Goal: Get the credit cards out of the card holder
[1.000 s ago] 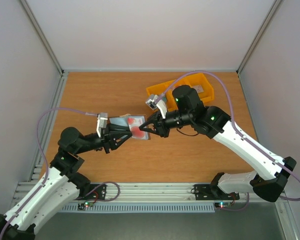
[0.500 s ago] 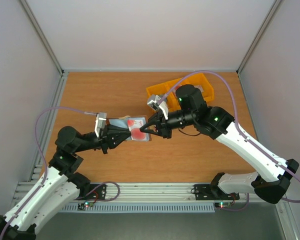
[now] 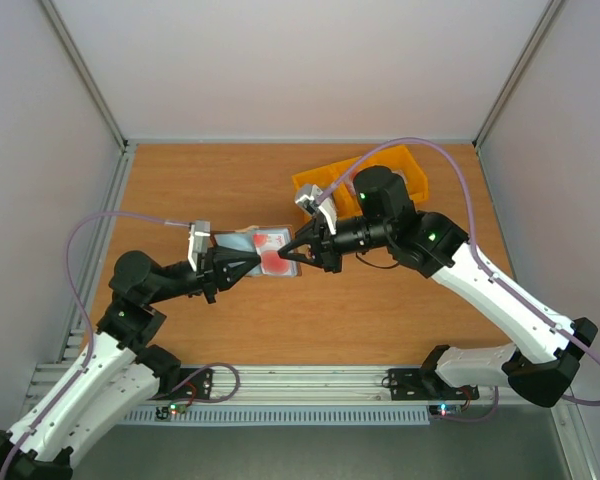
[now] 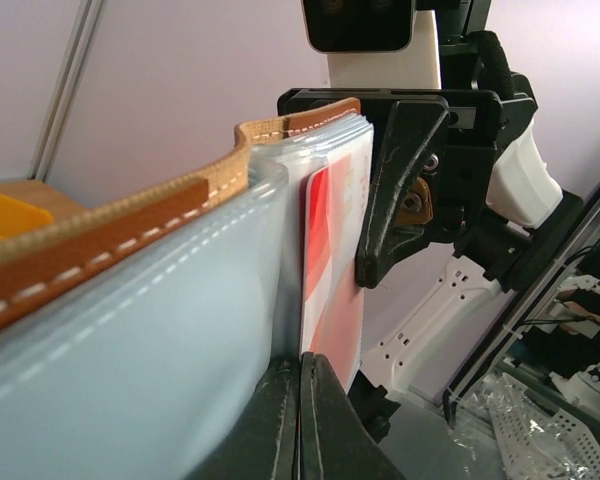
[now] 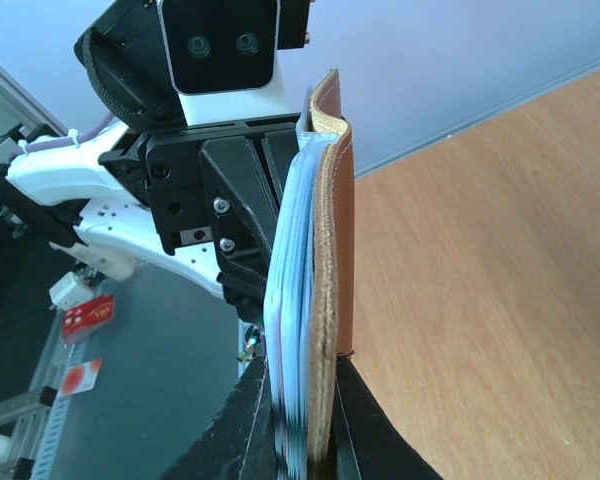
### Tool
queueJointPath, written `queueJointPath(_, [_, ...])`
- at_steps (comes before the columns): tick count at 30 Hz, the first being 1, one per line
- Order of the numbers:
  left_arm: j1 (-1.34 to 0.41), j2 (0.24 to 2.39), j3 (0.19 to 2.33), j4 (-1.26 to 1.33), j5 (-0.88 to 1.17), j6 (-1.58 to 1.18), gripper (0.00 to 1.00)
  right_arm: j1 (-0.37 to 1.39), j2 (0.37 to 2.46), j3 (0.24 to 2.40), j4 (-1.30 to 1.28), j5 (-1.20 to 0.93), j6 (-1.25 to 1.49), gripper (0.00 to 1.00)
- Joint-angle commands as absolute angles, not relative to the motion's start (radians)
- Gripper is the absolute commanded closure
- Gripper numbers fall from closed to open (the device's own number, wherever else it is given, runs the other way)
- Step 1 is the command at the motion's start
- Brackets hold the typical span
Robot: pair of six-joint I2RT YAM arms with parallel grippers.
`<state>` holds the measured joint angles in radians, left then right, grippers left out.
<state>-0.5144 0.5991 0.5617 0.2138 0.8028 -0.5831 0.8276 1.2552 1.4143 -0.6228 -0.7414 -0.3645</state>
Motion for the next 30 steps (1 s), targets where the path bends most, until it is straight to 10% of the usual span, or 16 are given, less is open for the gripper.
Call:
queueJointPath(1, [-0.546, 0.607, 0.570, 0.309, 0.870, -0.566, 1.00, 0.876, 1.304, 1.374, -0.484, -0.817, -0.352, 0.99])
queueJointPath(30, [-0.522, 0.608, 0.548, 0.343, 0.936, -0.616, 1.00, 0.756, 1.206, 1.310, -0.486, -0.933, -0.317, 0.98])
